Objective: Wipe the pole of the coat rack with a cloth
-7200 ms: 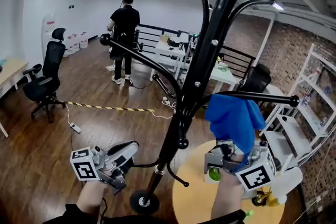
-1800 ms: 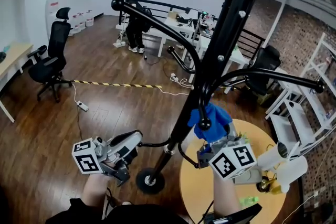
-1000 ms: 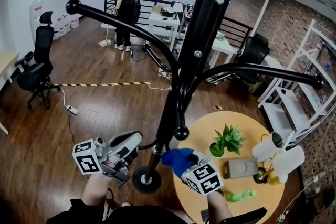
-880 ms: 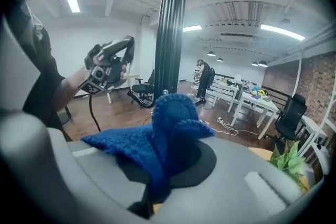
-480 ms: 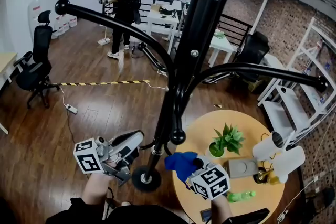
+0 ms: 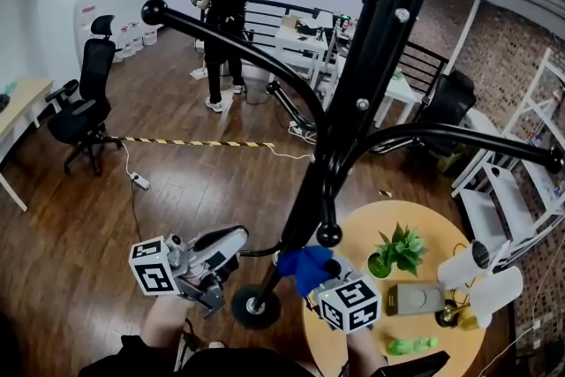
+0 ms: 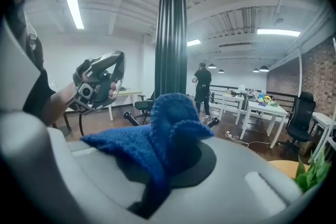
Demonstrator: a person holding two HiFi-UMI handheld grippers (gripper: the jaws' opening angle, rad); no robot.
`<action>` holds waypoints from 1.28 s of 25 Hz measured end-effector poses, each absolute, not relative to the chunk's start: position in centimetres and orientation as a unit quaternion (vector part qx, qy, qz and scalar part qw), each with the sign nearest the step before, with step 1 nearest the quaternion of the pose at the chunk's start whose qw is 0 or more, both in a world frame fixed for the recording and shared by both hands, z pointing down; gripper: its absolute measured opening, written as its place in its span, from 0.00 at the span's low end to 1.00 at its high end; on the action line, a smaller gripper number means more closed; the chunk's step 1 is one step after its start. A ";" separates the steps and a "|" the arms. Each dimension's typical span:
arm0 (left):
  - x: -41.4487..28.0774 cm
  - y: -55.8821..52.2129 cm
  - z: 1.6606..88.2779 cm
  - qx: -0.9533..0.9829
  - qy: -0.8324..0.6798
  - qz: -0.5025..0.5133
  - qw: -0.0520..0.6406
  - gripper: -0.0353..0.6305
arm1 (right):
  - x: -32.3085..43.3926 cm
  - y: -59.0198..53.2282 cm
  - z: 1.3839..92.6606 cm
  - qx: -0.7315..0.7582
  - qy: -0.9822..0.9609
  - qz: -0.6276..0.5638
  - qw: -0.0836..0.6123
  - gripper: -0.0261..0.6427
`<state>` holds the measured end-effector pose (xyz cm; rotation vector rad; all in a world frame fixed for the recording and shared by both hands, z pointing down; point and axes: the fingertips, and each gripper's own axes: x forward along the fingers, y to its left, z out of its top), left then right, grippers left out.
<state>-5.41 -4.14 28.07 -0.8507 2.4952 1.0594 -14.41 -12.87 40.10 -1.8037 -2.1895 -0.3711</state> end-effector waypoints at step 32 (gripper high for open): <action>-4.3 -4.6 25.5 -0.329 0.865 0.334 0.179 0.06 | -11.2 -27.9 -0.6 -0.531 -0.743 0.192 -0.361 0.07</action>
